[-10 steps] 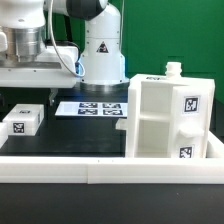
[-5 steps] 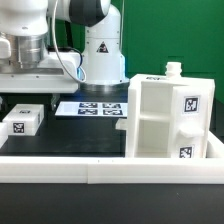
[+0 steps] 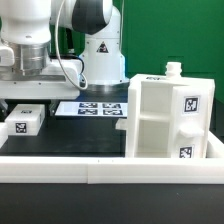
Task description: Assemble cabinet
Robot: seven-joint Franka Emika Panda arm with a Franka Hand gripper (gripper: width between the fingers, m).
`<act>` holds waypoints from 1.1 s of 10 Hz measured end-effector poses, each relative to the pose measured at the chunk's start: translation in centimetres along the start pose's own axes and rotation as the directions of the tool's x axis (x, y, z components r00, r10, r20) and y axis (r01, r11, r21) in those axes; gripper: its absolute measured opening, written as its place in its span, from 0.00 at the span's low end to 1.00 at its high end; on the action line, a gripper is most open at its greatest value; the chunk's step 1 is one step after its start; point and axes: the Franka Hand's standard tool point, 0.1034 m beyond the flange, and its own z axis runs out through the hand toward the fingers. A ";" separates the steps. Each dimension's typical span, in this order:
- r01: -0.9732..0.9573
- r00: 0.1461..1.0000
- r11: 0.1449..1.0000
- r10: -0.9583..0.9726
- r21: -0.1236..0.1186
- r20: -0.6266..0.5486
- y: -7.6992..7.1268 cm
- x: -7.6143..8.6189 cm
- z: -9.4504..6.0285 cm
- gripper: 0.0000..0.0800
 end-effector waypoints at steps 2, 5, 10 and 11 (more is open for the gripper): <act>0.015 1.000 1.000 -0.015 -0.002 -0.003 0.1 0.1 -0.1 0.70; 0.015 1.000 1.000 -0.015 -0.002 -0.003 0.1 0.1 -0.1 0.70; 0.027 1.000 0.999 -0.027 0.025 0.001 -2.0 0.3 -3.5 0.70; 0.017 1.000 0.999 -0.017 0.037 -0.002 -3.0 0.5 -5.3 0.70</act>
Offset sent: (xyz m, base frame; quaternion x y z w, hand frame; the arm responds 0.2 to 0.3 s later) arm 0.0000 0.0000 0.0000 0.0000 0.0000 0.0000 1.0000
